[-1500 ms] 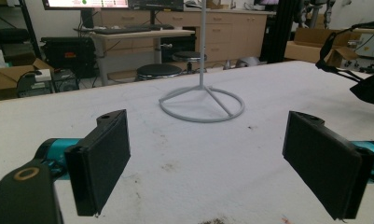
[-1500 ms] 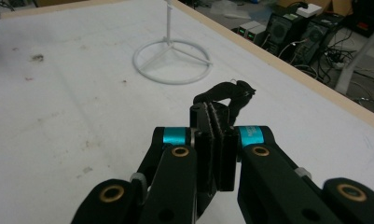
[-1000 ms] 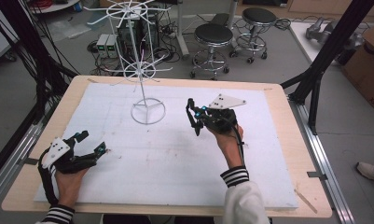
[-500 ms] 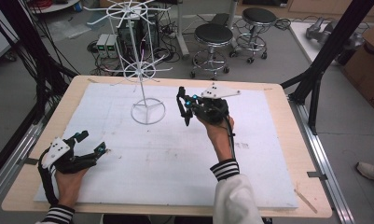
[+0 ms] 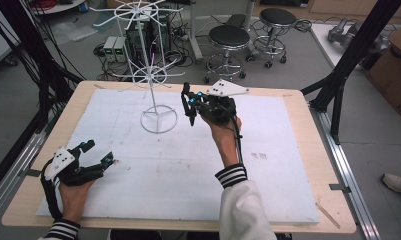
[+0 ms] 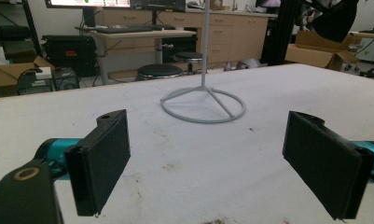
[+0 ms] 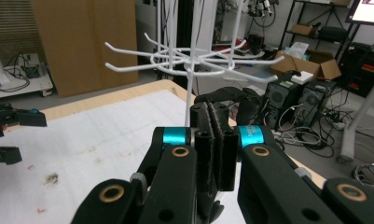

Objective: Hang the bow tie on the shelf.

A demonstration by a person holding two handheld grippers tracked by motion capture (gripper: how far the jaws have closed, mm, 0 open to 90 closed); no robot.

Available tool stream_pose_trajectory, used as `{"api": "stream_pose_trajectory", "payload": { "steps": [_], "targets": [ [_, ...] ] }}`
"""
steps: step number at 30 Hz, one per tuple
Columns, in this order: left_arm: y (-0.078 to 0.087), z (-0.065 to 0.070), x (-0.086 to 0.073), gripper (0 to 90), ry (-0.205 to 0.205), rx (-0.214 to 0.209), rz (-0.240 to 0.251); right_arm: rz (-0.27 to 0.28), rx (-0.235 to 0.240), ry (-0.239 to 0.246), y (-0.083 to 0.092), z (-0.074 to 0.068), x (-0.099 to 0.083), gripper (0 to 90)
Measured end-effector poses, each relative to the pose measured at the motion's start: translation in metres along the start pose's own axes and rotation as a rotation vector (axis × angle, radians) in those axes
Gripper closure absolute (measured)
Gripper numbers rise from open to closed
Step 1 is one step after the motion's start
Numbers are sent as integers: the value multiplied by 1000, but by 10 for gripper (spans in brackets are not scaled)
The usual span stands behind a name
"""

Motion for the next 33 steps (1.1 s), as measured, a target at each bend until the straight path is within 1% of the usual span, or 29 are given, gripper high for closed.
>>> {"api": "stream_pose_trajectory", "payload": {
  "steps": [7,9,11,14,21,23,27,33],
  "targets": [
    [0,0,0,152,2,0,1,27,19,9,-7,-5,13,887],
    [0,0,0,153,2,0,0,28,20,19,-9,-7,16,887],
    [0,0,0,153,3,0,0,29,26,18,-11,-9,17,887],
    [0,0,0,153,3,0,0,35,37,28,-14,-12,20,887],
    [0,0,0,153,5,1,2,41,45,60,-21,-20,27,887],
    [0,0,0,153,5,1,2,36,46,67,-23,-22,29,887],
    [0,0,0,153,5,1,1,23,52,103,-29,-28,31,887],
    [0,0,0,153,6,1,1,1,62,113,-34,-33,28,887]
  ]
}}
Point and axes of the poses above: each handheld gripper's, and its own axes: y roughly backward along the jaws, x roughly out of its top, z roughly to its right, the point moved 5 cm from there along -y, roughly forward along the jaws, and after that the axes turned 2 degrees about x, right-handed, at the moved point
